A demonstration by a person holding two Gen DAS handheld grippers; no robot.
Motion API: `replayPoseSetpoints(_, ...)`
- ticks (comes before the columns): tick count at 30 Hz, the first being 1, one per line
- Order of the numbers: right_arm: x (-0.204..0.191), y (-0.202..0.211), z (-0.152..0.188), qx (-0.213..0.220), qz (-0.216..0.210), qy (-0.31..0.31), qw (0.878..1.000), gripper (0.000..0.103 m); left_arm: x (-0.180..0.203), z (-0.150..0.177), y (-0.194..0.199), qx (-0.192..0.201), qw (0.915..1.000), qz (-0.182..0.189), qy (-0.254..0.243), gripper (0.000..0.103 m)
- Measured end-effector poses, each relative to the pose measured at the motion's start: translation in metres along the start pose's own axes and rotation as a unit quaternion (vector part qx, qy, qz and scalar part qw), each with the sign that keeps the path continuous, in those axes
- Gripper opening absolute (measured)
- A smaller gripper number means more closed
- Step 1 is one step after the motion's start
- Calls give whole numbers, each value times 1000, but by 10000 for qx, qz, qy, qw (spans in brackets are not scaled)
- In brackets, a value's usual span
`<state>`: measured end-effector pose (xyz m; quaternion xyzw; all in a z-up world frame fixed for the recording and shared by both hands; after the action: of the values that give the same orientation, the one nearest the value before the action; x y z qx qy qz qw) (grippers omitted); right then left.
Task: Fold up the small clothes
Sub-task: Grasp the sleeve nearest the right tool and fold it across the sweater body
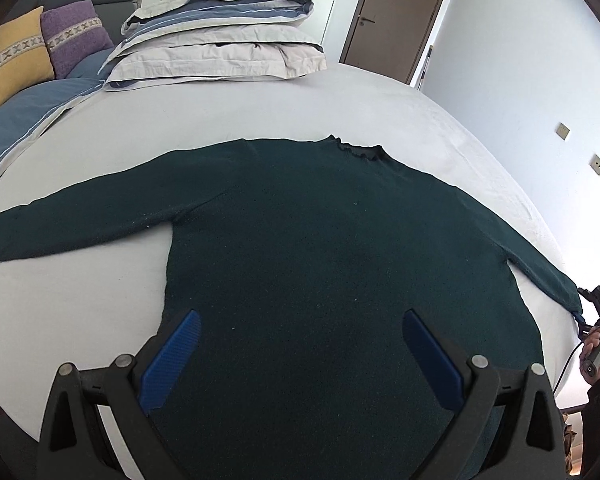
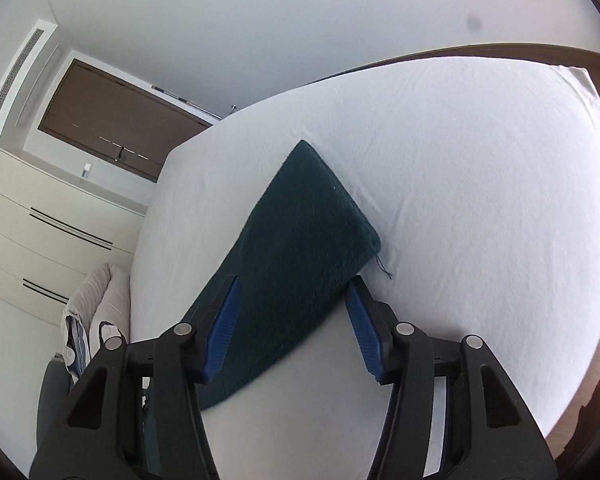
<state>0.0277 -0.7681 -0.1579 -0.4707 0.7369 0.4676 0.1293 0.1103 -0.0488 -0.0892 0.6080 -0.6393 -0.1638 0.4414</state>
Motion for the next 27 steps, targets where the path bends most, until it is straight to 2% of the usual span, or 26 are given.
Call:
replayPoseSetpoints(2, 5, -14, -8, -48, -23, -143, 9999, 31, 3, -2, -6, -90, 9999, 122, 35, 103)
replayPoseSetpoints(4, 11, -24, -18, -47, 45, -225, 9997, 19, 4, -4, -11, -160, 9995, 237, 122, 103)
replayPoseSetpoints(7, 3, -35, -30, -22, 230, -44, 9997, 8, 3, -8, -18, -283, 9980, 462, 318, 102)
replayPoseSetpoints(9, -15, -37, -36, 35, 323, 218, 9992, 7, 1, -12, -22, -351, 9961, 651, 475, 101)
replayPoseSetpoints(11, -46, -39, -45, 82, 281, 577, 9979, 7, -1, -16, -24, -399, 9941, 797, 612, 99)
replayPoseSetpoints(13, -99, -44, -45, 48, 162, 1094, 9939, 6, -4, -20, -25, -408, 9925, 906, 707, 97)
replayPoseSetpoints(15, -157, -53, -37, -60, -34, 1745, 9846, 6, -6, -25, -26, -406, 9911, 1003, 771, 95)
replayPoseSetpoints(17, -223, -68, -26, -254, -291, 2463, 9684, 6, -10, -29, -28, -420, 9894, 1092, 863, 94)
replayPoseSetpoints(20, -317, -96, 25, -616, -676, 3470, 9334, 6, -18, -37, -31, -468, 9855, 1252, 1044, 88)
replayPoseSetpoints(24, -416, -132, 127, -1213, -1166, 4072, 8977, 6, -35, -47, -34, -469, 9798, 1403, 1344, 84)
replayPoseSetpoints(27, -449, -154, 215, -1608, -1268, 4431, 8728, 6, -48, -55, -39, -489, 9755, 1476, 1554, 84)
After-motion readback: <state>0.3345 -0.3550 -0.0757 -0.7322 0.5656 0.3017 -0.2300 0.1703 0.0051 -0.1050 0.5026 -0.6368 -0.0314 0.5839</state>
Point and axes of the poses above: each gripper's, at about its wrist camera, not at the fingertips, and y roughly against the way its jaws point, x to its right, z to its underside, the point moved 6 cm from there along -y, roughly the way its jaws point, and after that the axes turned 14 degrees about y, right-handed, at the moved point
